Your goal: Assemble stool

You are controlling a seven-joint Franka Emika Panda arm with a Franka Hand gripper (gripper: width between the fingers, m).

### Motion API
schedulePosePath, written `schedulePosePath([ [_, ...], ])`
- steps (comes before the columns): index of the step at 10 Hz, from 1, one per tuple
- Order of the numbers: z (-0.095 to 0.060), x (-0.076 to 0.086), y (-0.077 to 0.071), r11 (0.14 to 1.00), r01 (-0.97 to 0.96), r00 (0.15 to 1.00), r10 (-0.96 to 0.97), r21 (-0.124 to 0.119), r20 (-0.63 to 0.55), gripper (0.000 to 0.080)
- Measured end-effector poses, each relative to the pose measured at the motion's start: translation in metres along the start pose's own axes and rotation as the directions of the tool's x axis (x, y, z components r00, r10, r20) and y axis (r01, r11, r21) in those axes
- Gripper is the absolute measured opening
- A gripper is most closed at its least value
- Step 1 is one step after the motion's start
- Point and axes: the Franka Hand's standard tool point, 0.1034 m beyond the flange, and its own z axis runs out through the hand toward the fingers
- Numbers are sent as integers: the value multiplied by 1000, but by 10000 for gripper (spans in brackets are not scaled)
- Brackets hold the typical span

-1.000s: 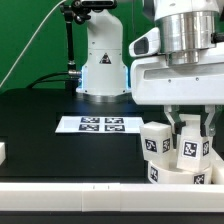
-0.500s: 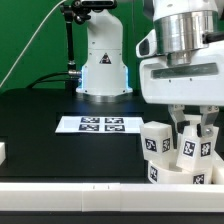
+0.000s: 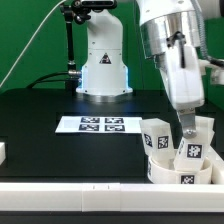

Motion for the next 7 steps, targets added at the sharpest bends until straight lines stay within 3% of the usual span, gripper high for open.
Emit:
schedulePosePath([
  [7, 2, -3, 3, 915, -402, 915, 402, -9, 17, 338],
])
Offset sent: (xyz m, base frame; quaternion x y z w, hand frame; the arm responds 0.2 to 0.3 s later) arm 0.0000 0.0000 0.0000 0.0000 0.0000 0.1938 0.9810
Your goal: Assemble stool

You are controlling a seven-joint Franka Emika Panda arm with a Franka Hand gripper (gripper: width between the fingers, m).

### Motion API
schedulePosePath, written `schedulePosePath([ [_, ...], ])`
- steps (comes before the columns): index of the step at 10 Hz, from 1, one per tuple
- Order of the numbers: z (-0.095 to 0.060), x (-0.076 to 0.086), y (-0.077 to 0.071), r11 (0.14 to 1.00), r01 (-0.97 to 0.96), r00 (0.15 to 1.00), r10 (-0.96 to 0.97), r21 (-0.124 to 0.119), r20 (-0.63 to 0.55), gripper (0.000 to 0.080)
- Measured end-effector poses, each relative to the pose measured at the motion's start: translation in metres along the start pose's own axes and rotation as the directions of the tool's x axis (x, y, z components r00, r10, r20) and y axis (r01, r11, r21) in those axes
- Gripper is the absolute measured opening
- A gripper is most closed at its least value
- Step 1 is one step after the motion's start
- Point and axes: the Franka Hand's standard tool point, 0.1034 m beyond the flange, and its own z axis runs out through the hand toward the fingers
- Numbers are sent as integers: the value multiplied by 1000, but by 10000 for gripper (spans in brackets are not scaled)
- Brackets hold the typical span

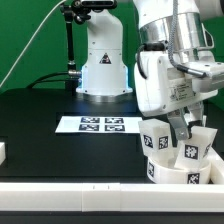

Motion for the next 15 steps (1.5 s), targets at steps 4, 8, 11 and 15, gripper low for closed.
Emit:
schedulePosePath([
  [4, 0, -2, 3, 989, -148, 989, 148, -6, 18, 338],
  [8, 1, -6, 9, 976, -217, 975, 217, -13, 37, 338],
  [11, 2, -6, 10, 982, -190, 981, 190, -12, 38, 338],
  [15, -22, -22, 4, 989, -145, 986, 144, 4, 80, 623],
])
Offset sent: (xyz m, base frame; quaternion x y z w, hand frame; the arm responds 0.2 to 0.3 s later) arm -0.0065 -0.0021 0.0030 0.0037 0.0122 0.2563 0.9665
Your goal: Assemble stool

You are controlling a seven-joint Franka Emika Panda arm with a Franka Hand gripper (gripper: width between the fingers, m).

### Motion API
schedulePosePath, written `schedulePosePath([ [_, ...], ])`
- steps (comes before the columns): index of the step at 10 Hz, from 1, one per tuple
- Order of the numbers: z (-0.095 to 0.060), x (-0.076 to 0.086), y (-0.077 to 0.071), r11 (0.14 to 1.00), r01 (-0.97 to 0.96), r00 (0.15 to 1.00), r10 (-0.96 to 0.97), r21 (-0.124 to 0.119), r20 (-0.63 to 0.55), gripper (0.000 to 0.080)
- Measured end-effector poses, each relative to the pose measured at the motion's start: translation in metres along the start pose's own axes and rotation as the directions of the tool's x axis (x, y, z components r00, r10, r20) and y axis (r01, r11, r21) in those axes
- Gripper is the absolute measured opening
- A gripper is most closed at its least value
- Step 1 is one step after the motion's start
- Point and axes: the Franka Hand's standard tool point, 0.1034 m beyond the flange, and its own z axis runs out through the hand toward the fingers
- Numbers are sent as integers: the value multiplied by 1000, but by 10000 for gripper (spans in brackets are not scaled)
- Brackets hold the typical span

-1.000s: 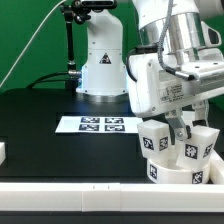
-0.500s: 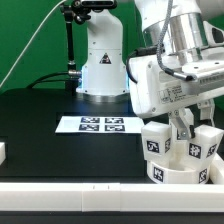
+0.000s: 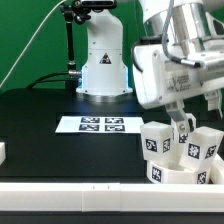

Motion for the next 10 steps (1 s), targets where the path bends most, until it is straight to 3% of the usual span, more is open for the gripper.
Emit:
schedulePosePath([
  [10, 0, 1, 0, 1000, 10, 1000, -10, -1, -1, 649],
])
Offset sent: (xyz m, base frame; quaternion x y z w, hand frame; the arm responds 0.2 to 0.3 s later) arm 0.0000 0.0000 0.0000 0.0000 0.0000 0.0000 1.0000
